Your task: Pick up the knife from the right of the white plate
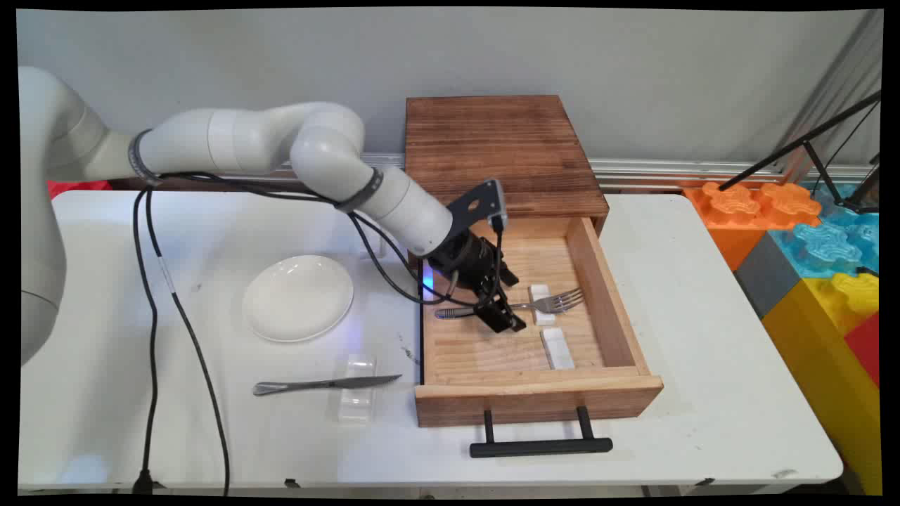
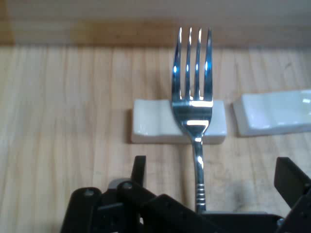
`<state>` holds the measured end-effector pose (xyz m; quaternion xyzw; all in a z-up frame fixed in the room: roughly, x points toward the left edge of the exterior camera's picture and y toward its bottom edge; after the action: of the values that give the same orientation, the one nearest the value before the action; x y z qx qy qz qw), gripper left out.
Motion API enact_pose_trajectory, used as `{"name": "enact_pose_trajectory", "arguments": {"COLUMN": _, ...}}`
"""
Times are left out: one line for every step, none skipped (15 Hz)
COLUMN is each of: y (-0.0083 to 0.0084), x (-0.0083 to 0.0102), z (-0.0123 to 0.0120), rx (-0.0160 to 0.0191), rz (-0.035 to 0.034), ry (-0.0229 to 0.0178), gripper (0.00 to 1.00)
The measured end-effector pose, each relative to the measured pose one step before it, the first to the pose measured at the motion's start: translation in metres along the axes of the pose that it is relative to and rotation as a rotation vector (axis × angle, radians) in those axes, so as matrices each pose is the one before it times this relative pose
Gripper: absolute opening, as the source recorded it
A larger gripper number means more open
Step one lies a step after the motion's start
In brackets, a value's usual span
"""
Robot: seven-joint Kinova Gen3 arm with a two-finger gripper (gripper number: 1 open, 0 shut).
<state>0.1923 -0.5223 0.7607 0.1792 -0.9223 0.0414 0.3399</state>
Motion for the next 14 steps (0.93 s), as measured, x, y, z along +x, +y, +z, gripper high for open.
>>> {"name": "enact_pose_trajectory", "arguments": {"y": 0.0008, "x": 0.00342, "z": -0.00528, "rx": -0.00178, "rz": -0.00646, "ry": 0.00244, "gripper": 1.0}}
{"name": "enact_pose_trajectory", "arguments": {"y": 0.00144, "x": 0.00367, "z": -0.00629, "rx": -0.00305, "rz": -0.0081, "ry": 0.0021, "gripper": 1.0}}
{"name": "enact_pose_trajectory", "arguments": {"y": 0.00165, "x": 0.00331, "z": -0.00592, "rx": -0.00253, "rz": -0.00737, "ry": 0.00116, "gripper": 1.0}}
{"name": "enact_pose_trajectory", "arguments": {"y": 0.00143, "x": 0.00201, "z": -0.00452, "rx": -0.00181, "rz": -0.00692, "ry": -0.00031, "gripper": 1.0}}
{"name": "enact_pose_trajectory", "arguments": {"y": 0.00264, "x": 0.00297, "z": -0.00681, "rx": -0.00318, "rz": -0.00942, "ry": -0.00088, "gripper": 1.0}}
{"name": "enact_pose_trajectory", "arguments": {"y": 0.00386, "x": 0.00282, "z": -0.0092, "rx": -0.00299, "rz": -0.00978, "ry": -0.00204, "gripper": 1.0}}
{"name": "enact_pose_trajectory", "arguments": {"y": 0.00429, "x": 0.00216, "z": -0.00926, "rx": -0.00391, "rz": -0.00687, "ry": -0.00384, "gripper": 1.0}}
{"name": "enact_pose_trajectory", "arguments": {"y": 0.00389, "x": 0.0014, "z": -0.00817, "rx": -0.00359, "rz": -0.00406, "ry": -0.00356, "gripper": 1.0}}
{"name": "enact_pose_trajectory", "arguments": {"y": 0.0027, "x": 0.0006, "z": -0.00585, "rx": -0.0012, "rz": -0.00165, "ry": -0.00282, "gripper": 1.0}}
{"name": "enact_pose_trajectory", "arguments": {"y": 0.00405, "x": 0.0006, "z": -0.00872, "rx": -0.00122, "rz": -0.00207, "ry": -0.0035, "gripper": 1.0}}
{"name": "enact_pose_trajectory", "arguments": {"y": 0.00281, "x": -0.00003, "z": -0.006, "rx": -0.0003, "rz": -0.00232, "ry": -0.00313, "gripper": 1.0}}
{"name": "enact_pose_trajectory", "arguments": {"y": 0.00405, "x": -0.00054, "z": -0.00882, "rx": -0.00021, "rz": -0.00365, "ry": -0.00482, "gripper": 1.0}}
{"name": "enact_pose_trajectory", "arguments": {"y": 0.00287, "x": -0.00092, "z": -0.00621, "rx": 0.00048, "rz": -0.0022, "ry": -0.00369, "gripper": 1.0}}
{"name": "enact_pose_trajectory", "arguments": {"y": 0.00419, "x": -0.00191, "z": -0.00893, "rx": 0.00052, "rz": -0.00318, "ry": -0.00594, "gripper": 1.0}}
